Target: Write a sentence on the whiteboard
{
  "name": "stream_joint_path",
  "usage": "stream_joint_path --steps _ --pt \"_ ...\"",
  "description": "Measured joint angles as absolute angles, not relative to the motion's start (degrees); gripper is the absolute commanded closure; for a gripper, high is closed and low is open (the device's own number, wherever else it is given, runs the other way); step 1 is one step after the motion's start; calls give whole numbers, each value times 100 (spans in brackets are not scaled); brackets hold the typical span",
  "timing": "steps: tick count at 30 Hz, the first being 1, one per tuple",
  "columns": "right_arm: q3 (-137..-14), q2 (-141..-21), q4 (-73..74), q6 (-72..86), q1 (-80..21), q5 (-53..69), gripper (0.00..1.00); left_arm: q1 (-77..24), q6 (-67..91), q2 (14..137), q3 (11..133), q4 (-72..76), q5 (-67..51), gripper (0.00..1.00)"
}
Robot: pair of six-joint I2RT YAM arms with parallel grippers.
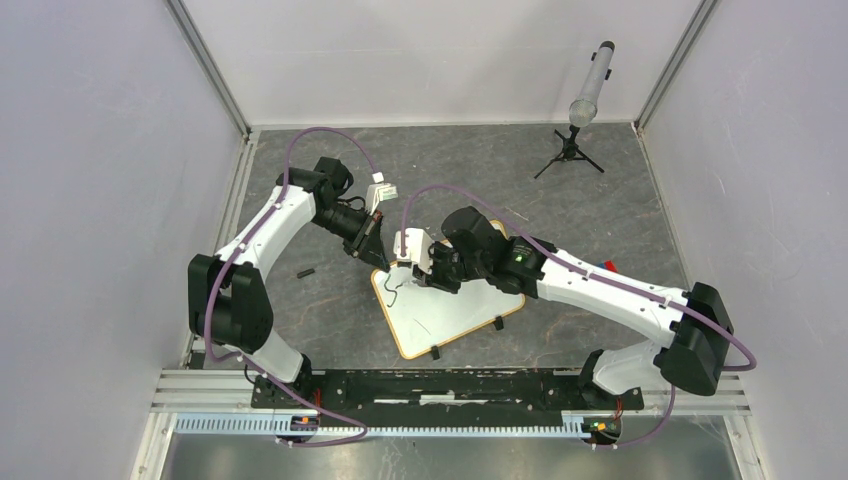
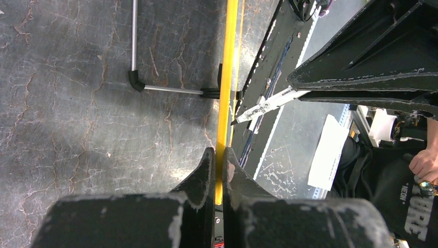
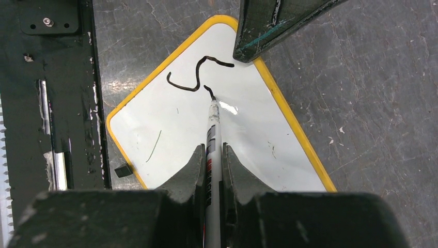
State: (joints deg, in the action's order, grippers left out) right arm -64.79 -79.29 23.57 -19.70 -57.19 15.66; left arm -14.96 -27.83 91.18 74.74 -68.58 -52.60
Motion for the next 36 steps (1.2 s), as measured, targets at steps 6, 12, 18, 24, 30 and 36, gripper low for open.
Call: stream_joint_path --steps 6,12,18,24,30,36 --pt "-6482 -7937 2316 -1951 -5719 1588 100 -1498 -2783 9118 7474 -6858 -5260 97" --pt "-6490 -7968 2250 -1951 -5719 1581 100 -1498 -2783 9118 7474 -6858 -5260 98" --pt "-6490 -7972 2128 -1951 -5719 1555 100 -1498 -2783 9118 7474 -6860 -5260 98" --pt "-6486 -7999 2069 -1931 -5719 1516 100 -1498 -2783 9120 7474 -6855 -5256 98" --pt "-6353 -7994 1981 -1927 -5721 1542 100 -1498 -2783 9135 7474 -6838 -5234 98" --pt "-6134 -7920 1931 -1885 -5721 1647 100 -1498 -2783 9137 7474 -6829 -5212 98"
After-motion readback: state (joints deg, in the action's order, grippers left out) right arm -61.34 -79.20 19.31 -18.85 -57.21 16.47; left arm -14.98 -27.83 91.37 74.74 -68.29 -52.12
